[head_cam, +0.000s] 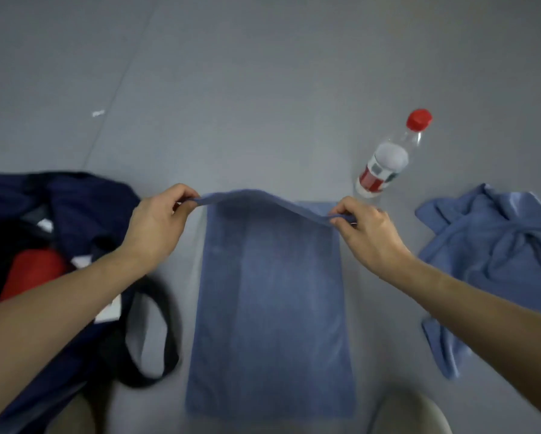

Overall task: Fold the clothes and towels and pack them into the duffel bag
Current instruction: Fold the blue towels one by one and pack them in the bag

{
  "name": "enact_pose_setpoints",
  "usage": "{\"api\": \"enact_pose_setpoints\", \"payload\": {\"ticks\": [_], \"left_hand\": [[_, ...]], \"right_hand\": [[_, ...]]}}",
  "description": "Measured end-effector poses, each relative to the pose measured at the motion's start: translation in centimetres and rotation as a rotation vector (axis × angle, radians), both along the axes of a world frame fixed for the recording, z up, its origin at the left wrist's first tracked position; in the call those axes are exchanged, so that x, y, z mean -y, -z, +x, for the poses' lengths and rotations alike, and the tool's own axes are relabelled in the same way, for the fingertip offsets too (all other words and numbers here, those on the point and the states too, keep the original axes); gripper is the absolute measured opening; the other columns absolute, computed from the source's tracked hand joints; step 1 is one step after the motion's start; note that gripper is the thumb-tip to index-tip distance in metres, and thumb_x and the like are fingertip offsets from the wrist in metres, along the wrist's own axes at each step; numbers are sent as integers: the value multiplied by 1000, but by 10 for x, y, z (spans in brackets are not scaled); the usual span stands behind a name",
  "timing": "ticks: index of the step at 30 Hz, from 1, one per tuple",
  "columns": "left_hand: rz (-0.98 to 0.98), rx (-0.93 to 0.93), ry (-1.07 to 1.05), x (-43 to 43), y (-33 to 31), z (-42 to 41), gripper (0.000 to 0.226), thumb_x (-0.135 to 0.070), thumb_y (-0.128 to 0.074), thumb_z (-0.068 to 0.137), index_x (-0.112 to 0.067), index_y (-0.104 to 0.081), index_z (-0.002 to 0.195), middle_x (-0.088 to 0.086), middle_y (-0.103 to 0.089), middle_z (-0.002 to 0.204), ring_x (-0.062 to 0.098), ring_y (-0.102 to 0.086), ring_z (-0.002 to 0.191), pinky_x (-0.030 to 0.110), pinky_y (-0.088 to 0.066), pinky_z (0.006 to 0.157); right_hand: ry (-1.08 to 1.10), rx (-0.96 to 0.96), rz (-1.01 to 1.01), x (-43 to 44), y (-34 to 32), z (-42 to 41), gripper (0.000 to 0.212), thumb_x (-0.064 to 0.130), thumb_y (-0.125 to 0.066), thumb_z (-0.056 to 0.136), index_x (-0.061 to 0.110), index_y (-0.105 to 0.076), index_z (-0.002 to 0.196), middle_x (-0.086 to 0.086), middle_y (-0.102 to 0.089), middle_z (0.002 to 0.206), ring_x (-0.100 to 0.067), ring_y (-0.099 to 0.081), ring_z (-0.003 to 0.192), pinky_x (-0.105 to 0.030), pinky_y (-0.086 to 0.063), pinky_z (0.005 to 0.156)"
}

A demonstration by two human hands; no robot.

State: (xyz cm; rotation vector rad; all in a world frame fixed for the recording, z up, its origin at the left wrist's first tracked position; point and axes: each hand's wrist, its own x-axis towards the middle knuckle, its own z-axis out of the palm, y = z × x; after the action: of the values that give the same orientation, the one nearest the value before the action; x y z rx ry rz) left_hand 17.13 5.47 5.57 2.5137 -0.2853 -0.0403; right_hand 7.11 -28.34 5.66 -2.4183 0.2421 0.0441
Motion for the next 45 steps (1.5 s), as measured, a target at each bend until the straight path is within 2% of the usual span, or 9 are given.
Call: {"api": "enact_pose_setpoints", "payload": {"ticks": [8,12,17,21,25,30,33,42,45], "left_hand": [[232,-76,251,-51,2,-176,27,-14,-70,92,-32,-65,110,1,-71,86,25,-68,72,39,-57,66],[308,8,371,-71,34,-222,28,-27,-52,82,-39,-55,106,-3,-66,70,18,-66,55,27,-51,42],[271,133,403,-87,78,-249,26,-24,-36,94,-35,-56,106,-8,-76,83,2,-58,78,19,-47,67],[346,68,508,-82,89,-240,48,-52,-32,103,-35,-75,90,-17,-75,98,5,-65,76,16,-42,77],[323,14,486,-32,86,-203,52,-47,-29,105,-25,-75,114,-9,-70,117,14,-65,100,29,-49,91],[420,-136,442,43,113,-139,61,-45,-19,104,-19,-18,160,7,-12,167,25,-10,154,43,-13,125],[525,-177,342,66,138,-123,69,-63,-6,98,-32,12,157,1,20,165,22,22,152,48,10,123],[546,-145,362,55,142,-46,71,-74,4,93,-40,19,154,-3,24,163,16,25,150,47,12,123],[537,-125,456,42,135,-34,67,-62,-8,100,-33,1,160,3,9,167,23,9,155,45,2,125]], "right_hand": [[-470,-74,-203,-11,-8,-159,8,12,-58,94,10,-65,94,-6,-66,96,-30,-65,86,-37,-51,71],[-612,-249,-223,-20,26,-200,19,30,-50,99,18,-64,106,2,-63,114,-21,-64,102,-34,-51,85],[-607,-181,-292,-28,43,-212,25,36,-88,52,29,-70,67,14,-70,82,-6,-67,61,-20,-48,44],[-706,-186,-385,-26,56,-196,22,49,-65,79,30,-70,71,18,-67,81,-5,-66,75,-18,-54,69],[-505,27,-321,-32,69,-150,35,37,-47,95,19,-76,105,0,-72,111,-22,-70,101,-34,-57,88],[-474,-165,-457,-39,104,-86,72,57,-30,97,14,-33,155,-11,-25,162,-33,-19,150,-54,-24,119],[-476,-236,-547,-25,126,-74,79,68,-23,97,20,-13,159,-5,-9,167,-28,-3,154,-55,-14,122],[-436,-260,-592,7,132,-38,78,75,1,93,32,13,157,5,16,165,-19,18,152,-53,5,122],[-414,-276,-573,16,126,-34,70,66,2,97,32,11,158,5,13,166,-19,13,153,-51,3,123]]}}
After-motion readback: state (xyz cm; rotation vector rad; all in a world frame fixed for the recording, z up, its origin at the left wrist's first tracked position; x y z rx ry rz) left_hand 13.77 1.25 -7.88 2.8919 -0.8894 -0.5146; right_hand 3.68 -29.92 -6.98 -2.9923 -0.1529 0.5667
